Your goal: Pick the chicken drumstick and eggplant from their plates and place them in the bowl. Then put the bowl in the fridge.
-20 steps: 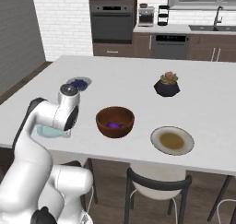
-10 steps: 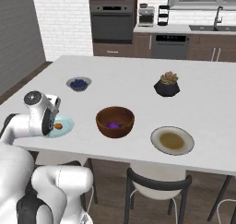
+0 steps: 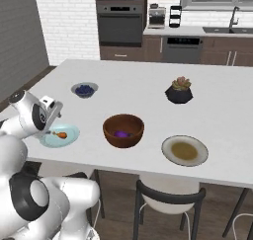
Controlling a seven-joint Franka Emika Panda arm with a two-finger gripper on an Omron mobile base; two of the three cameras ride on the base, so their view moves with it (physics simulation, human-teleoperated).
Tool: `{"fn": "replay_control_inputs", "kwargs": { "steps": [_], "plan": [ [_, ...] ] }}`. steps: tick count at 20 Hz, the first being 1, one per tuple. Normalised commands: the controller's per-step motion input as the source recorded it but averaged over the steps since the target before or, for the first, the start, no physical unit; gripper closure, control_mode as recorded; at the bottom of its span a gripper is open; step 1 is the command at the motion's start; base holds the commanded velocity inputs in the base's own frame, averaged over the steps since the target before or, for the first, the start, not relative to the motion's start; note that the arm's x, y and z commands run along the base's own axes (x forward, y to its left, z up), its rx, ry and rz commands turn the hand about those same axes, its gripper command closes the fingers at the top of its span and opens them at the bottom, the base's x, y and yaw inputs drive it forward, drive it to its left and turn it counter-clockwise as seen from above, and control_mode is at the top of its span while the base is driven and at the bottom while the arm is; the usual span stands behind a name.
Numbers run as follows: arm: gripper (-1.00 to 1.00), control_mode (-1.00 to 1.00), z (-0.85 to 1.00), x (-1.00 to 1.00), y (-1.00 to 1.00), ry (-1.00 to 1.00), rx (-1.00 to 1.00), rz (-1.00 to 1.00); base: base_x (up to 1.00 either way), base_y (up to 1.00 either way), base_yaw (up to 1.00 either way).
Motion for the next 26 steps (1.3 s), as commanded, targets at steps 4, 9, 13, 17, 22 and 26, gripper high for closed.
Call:
{"fn": "replay_control_inputs", "kwargs": {
  "steps": [4, 9, 13, 17, 22, 26],
  "plan": [
    [-1.00, -1.00, -0.01, 0.01, 0.00, 0.03, 0.04, 0.02, 0.00, 0.00, 0.00],
    [-1.00, -1.00, -0.27, 0.00, 0.00, 0.06, 0.01, 0.02, 0.00, 0.00, 0.00],
    [-1.00, -1.00, -0.37, 0.08, 0.03, 0.17, 0.02, 0.00, 0.00, 0.00, 0.00],
    [-1.00, -1.00, -0.08, 0.09, 0.21, 0.12, 0.00, 0.00, 0.00, 0.00, 0.00],
    [-1.00, -1.00, -0.06, 0.12, 0.19, 0.09, -0.02, 0.00, 0.00, 0.00, 0.00],
    [-1.00, -1.00, -0.22, 0.18, 0.01, 0.06, -0.01, 0.00, 0.00, 0.00, 0.00]
  ]
}}
